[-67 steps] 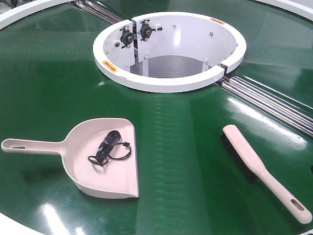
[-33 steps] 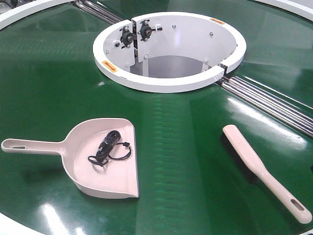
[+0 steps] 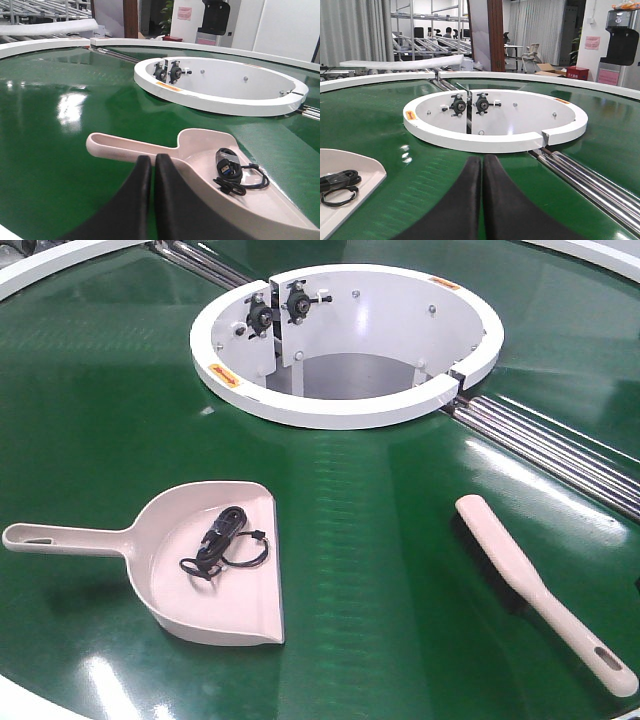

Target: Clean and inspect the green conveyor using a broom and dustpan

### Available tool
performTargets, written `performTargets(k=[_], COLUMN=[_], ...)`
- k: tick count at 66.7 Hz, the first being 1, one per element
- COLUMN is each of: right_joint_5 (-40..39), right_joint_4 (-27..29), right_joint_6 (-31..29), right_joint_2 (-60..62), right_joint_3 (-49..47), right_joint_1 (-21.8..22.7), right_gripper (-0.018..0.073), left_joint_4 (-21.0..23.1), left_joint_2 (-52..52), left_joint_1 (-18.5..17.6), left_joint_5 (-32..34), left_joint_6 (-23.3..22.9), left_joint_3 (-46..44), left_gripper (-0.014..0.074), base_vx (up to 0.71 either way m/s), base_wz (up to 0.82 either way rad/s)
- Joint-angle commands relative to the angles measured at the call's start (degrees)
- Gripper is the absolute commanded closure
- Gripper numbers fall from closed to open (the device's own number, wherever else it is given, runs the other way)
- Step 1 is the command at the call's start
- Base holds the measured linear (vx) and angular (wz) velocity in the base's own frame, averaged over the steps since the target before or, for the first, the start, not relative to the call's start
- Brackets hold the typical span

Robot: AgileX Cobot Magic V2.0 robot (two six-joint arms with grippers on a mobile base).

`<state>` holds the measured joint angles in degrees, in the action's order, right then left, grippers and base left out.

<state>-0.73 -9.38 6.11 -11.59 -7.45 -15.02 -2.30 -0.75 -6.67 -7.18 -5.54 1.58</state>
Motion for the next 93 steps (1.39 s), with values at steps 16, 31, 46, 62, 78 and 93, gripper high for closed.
performTargets(k=[16,31,46,62,78,93], right_joint_5=[-4.4,-4.2,-2.1,-9.8,-3.4,-3.3], right_joint_4=[-0.5,-0.4,3.0,5.1,10.0,9.4], right_joint_6=[-0.1,-0.4,-0.6,-1.3,-5.7,-6.1], right_joint_2=[-0.5,0.2,0.2,5.6,13.2,13.2], right_joint_3=[-1.9,-1.1,-1.0,9.2,10.2,10.2], right_joint_1=[-0.1,1.8,9.4,10.7,10.7,10.7], right_gripper=[0.0569,0.0569,0.0569,0.0569,0.0569,0.0569], left_joint_4=[-0.1,-0.1,-0.1,-0.1,-0.1,-0.1], left_joint_2=[-0.8,-0.8,-0.8,-0.8,-0.8,-0.8], left_joint_1=[-0.2,-0.2,-0.3,-0.3,-0.3,-0.3], left_joint_5=[3.9,3.9,3.9,3.9,3.9,3.9], left_joint_6=[-0.6,-0.6,-0.6,-0.6,-0.6,-0.6], left_joint_3=[1.8,1.8,1.8,1.8,1.8,1.8], left_gripper=[0.0603,0.0603,0.0603,0.0603,0.0603,0.0604], base_vx=[0.0,0.0,0.0,0.0,0.0,0.0], base_wz=[0.0,0.0,0.0,0.0,0.0,0.0])
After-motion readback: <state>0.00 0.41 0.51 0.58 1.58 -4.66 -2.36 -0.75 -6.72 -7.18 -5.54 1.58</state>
